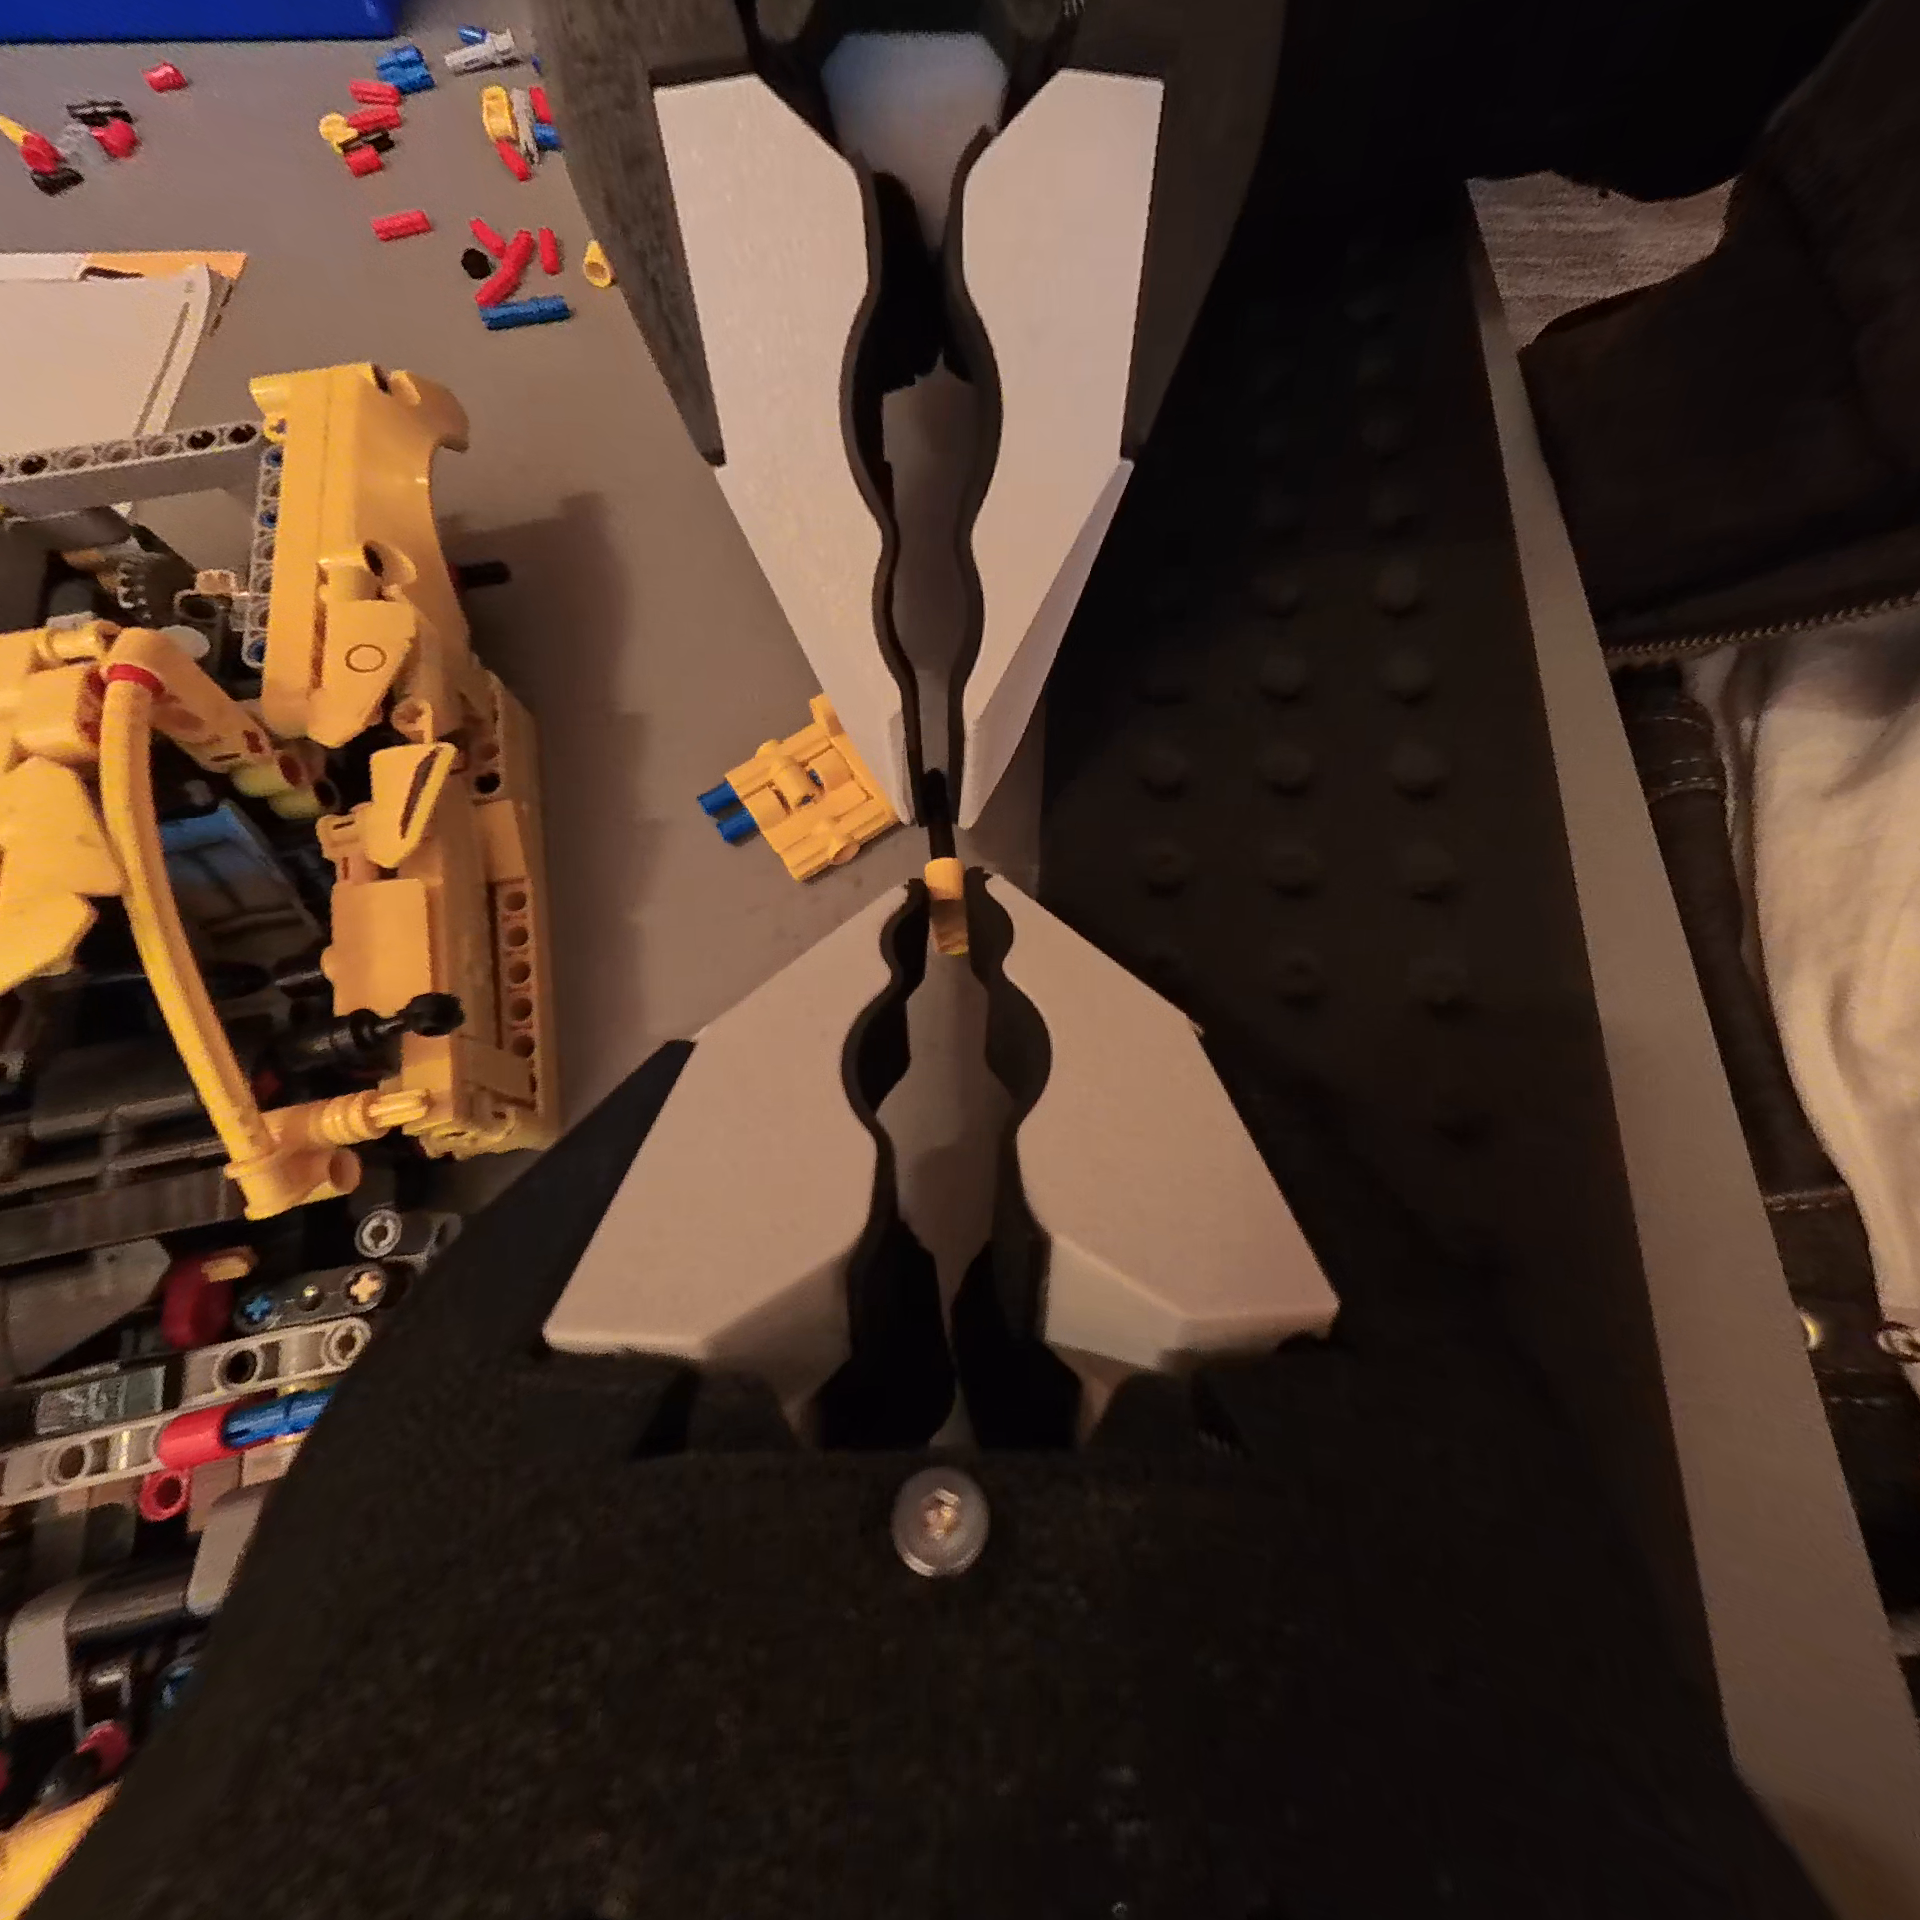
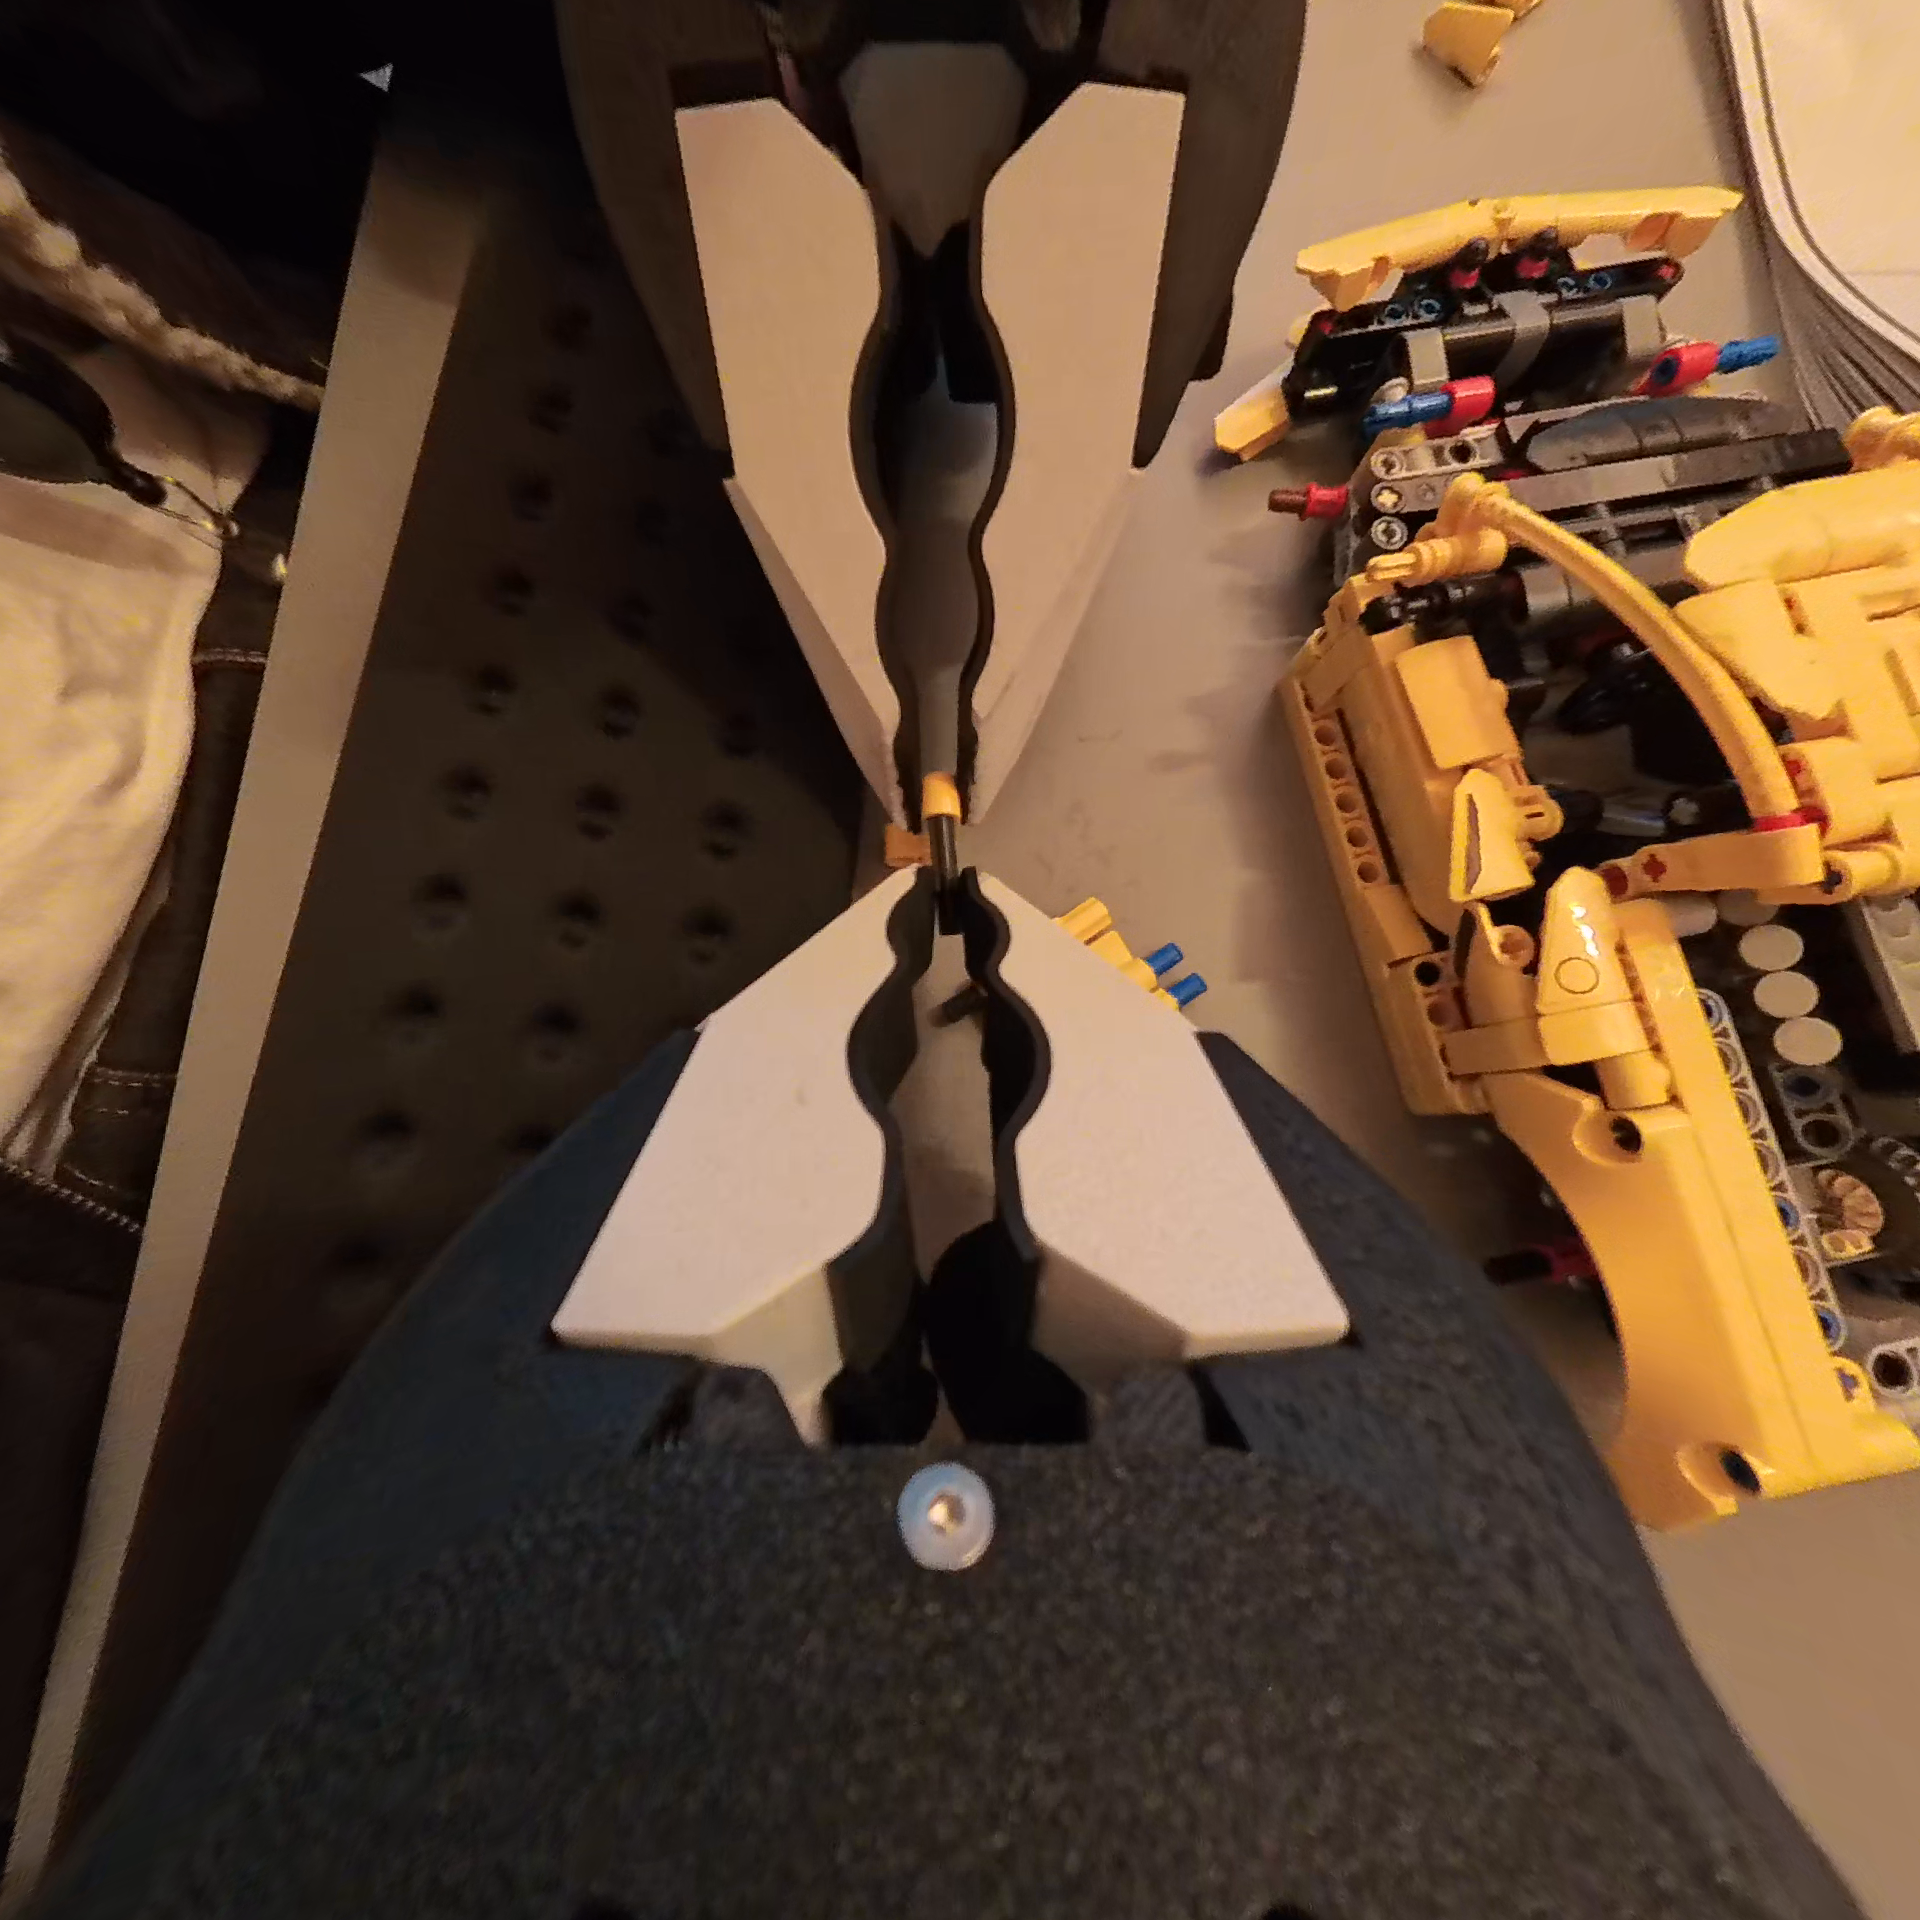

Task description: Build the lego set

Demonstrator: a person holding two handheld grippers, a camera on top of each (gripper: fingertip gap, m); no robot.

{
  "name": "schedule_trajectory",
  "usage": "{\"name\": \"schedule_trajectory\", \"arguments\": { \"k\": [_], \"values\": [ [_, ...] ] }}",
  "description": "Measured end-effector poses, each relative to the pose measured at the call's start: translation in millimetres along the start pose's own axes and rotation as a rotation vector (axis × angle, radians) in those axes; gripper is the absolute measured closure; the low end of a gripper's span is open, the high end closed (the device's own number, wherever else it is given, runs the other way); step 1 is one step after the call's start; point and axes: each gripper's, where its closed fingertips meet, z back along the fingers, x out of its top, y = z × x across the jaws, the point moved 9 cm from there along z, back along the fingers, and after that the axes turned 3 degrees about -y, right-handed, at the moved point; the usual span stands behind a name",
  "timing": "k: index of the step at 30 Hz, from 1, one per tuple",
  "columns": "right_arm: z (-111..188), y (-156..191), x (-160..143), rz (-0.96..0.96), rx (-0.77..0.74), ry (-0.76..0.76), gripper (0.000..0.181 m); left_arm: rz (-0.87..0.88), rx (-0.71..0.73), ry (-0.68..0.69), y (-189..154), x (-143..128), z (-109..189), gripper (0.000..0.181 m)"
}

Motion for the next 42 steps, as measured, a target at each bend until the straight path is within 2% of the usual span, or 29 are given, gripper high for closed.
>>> {"name": "schedule_trajectory", "arguments": {
  "k": [15, 20, 26, 29, 36, 39, 42],
  "values": [
    [0.7, 0.8, 0.3, -0.023, 0.001, 0.004, 0.177, -0.006, -0.003, -0.003, -0.4, 0.2, -0.1, 0.174],
    [5.9, -1.5, -3.0, -0.057, -0.017, -0.027, 0.170, 0.002, 0.003, -0.065, 0.4, 3.7, 6.5, 0.174],
    [13.2, 1.4, -1.6, -0.067, 0.001, -0.141, 0.170, 0.012, -0.006, -0.119, 0.5, 6.8, 11.6, 0.174],
    [11.5, 2.8, 0.9, -0.045, -0.011, -0.119, 0.177, 0.004, -0.009, -0.111, -0.4, 6.6, 10.6, 0.174],
    [8.1, 4.9, 12.5, 0.025, -0.015, 0.019, 0.178, -0.042, 0.012, -0.069, -3.6, 6.2, 7.4, 0.174],
    [2.0, 2.3, 17.7, 0.053, -0.039, 0.107, 0.179, -0.084, 0.073, -0.016, -3.6, 4.6, 5.0, 0.175],
    [3.6, -0.7, 26.3, 0.061, -0.055, 0.121, 0.179, -0.075, 0.103, -0.043, -1.6, 6.5, 9.6, 0.175]
  ]
}}
